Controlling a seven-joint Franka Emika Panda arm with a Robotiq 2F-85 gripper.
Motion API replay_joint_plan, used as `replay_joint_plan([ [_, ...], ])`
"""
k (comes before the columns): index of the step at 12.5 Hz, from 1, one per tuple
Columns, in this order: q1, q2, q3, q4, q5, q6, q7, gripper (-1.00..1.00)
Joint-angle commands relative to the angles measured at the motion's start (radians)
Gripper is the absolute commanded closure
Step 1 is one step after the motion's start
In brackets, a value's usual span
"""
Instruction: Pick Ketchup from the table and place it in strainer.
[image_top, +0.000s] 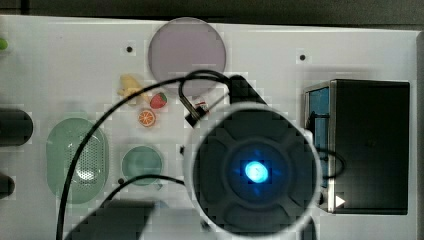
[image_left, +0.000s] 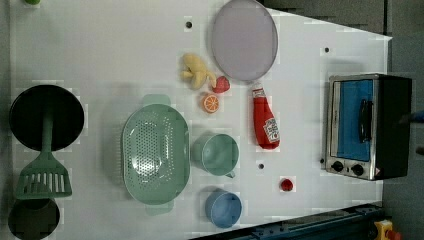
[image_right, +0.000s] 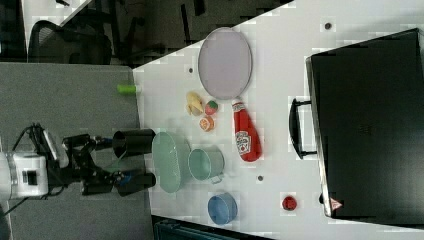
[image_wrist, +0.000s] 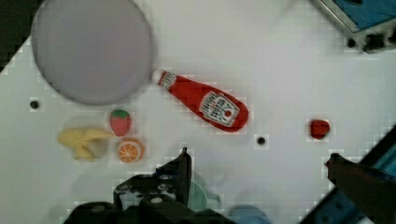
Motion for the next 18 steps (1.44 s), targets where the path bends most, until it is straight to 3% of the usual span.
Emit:
replay_joint_plan([
  [1, -0.009, 0.117, 0.011, -0.084, -0.001, 0.072, -0.095, -1.00],
  [10, -0.003, 0.200, 0.050, -0.328, -0.001, 0.483, -0.981, -1.00],
  [15, -0.002, 0.234, 0.051, -0.503, -0.002, 0.692, -1.010, -1.00],
  [18, 0.001, 0.292, 0.052, -0.546, -0.007, 0.772, -1.011, -1.00],
])
